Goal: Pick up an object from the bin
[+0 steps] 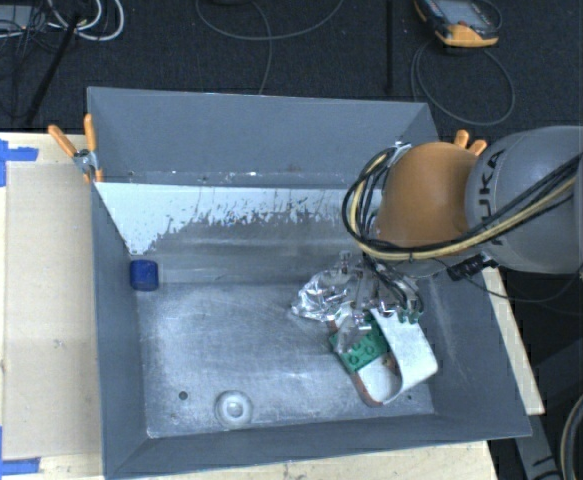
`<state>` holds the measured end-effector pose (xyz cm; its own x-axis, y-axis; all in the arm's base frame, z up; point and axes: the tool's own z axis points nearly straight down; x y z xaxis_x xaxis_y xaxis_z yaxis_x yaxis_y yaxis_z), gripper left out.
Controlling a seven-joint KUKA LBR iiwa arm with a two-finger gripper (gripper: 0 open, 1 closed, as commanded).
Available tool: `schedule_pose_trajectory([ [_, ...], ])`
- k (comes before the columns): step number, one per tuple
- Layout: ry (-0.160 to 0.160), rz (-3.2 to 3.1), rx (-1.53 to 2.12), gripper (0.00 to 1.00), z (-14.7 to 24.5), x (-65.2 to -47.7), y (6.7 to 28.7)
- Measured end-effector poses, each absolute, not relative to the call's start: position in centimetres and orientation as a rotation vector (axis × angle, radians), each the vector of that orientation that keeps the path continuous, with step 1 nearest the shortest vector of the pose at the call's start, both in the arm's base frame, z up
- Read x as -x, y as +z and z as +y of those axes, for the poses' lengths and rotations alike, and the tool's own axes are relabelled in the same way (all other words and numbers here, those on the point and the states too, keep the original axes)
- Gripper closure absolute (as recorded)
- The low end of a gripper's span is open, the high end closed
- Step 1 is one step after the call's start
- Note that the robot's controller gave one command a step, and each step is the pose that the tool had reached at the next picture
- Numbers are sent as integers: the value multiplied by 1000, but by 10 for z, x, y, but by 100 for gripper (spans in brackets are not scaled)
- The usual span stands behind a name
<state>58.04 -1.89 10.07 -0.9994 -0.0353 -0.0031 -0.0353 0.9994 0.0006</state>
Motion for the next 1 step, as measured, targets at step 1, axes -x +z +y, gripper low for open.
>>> schedule_pose_trajectory([
  [1,0,3139,49,0,-34,-595,100],
])
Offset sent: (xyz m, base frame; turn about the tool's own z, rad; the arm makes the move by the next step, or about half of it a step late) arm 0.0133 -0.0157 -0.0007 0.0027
